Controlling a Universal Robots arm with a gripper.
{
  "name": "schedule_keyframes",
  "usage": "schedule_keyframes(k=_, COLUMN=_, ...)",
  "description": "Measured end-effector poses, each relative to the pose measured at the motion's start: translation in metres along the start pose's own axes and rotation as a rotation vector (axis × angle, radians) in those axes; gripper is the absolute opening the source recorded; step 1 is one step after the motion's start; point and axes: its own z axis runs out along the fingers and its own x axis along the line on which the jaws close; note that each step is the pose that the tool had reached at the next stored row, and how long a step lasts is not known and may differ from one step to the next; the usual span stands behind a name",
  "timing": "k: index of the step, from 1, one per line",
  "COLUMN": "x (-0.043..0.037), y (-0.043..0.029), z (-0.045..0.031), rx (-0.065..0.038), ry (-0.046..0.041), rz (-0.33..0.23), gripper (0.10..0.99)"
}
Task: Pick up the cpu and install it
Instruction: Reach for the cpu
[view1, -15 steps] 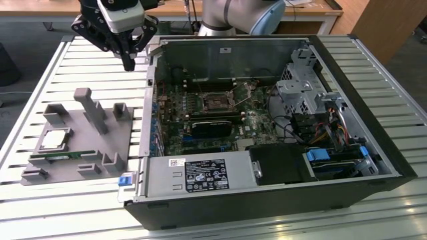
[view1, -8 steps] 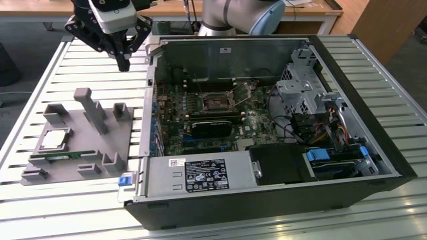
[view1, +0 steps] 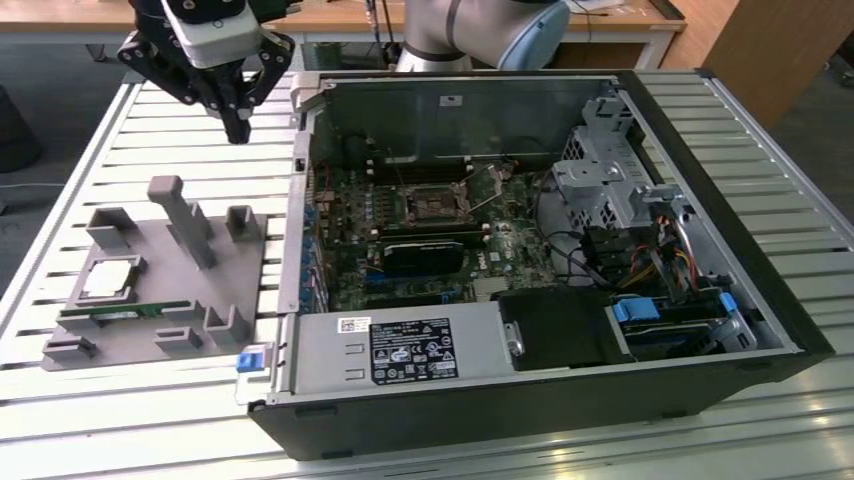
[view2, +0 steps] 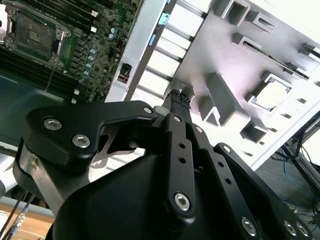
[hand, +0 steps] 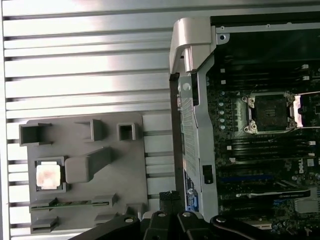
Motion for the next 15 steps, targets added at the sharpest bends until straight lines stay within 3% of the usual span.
schedule_keyframes(k=15, x=0.0119, y=-0.0009, z=0.0008, rx=0.000, ry=0.0036, rz=0.000, gripper=0.106)
